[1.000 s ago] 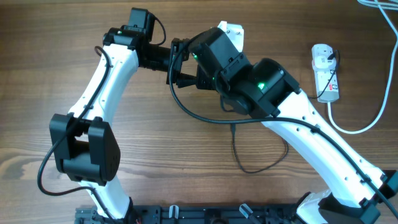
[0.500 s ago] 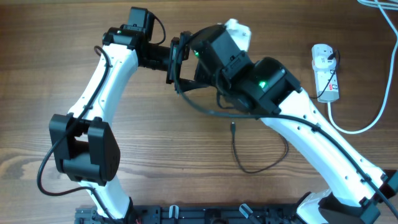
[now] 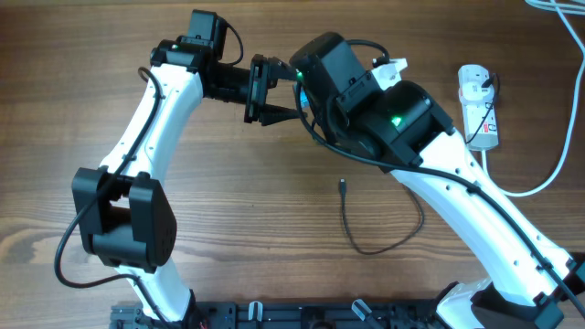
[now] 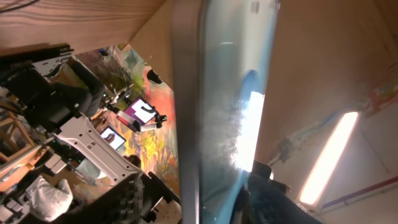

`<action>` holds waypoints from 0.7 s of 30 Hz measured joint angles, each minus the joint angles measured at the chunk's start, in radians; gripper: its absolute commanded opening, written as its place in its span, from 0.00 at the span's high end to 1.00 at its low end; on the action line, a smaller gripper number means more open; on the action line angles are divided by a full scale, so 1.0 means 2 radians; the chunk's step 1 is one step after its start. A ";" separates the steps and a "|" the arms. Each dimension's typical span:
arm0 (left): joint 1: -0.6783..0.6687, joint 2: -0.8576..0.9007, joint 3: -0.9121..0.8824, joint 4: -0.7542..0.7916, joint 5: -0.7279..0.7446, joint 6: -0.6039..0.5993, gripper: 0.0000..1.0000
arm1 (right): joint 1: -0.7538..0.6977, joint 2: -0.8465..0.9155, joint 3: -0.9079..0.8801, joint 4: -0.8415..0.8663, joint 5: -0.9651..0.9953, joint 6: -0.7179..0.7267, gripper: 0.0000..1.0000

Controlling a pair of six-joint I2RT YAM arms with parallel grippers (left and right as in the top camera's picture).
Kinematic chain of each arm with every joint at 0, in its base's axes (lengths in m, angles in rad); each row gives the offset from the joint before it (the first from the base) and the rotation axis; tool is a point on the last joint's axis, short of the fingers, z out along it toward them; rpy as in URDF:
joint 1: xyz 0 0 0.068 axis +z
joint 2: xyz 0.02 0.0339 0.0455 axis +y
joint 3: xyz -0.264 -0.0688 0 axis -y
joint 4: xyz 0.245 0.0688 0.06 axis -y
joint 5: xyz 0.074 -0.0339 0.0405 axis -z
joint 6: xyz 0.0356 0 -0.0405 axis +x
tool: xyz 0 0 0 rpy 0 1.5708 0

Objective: Plug charger to phone and switch on socket

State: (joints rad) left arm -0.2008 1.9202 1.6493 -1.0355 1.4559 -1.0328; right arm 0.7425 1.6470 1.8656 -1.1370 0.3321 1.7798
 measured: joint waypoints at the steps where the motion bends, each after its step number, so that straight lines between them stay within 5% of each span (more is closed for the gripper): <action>1: 0.000 0.000 0.000 0.000 0.000 -0.001 0.54 | 0.000 0.000 0.000 -0.003 -0.002 0.011 0.96; 8: 0.000 0.000 0.000 0.000 0.001 -0.001 0.59 | 0.000 0.000 0.000 -0.010 -0.020 0.082 0.96; 13: 0.000 0.000 0.000 0.000 0.004 -0.001 0.71 | 0.000 -0.001 0.000 -0.010 -0.022 0.096 0.95; 17: 0.000 0.000 0.000 0.000 0.004 -0.001 0.75 | 0.000 -0.001 0.000 -0.010 -0.022 0.100 0.87; 20: 0.000 0.000 0.000 0.000 0.004 -0.001 0.96 | 0.000 -0.001 0.000 -0.007 -0.026 0.101 0.81; 21: 0.000 0.000 0.000 -0.001 0.005 -0.002 0.96 | 0.000 -0.001 0.000 -0.009 -0.031 0.101 0.76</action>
State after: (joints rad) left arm -0.2008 1.9202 1.6493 -1.0370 1.4651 -1.0363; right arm 0.7425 1.6451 1.8656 -1.1557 0.2710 1.9820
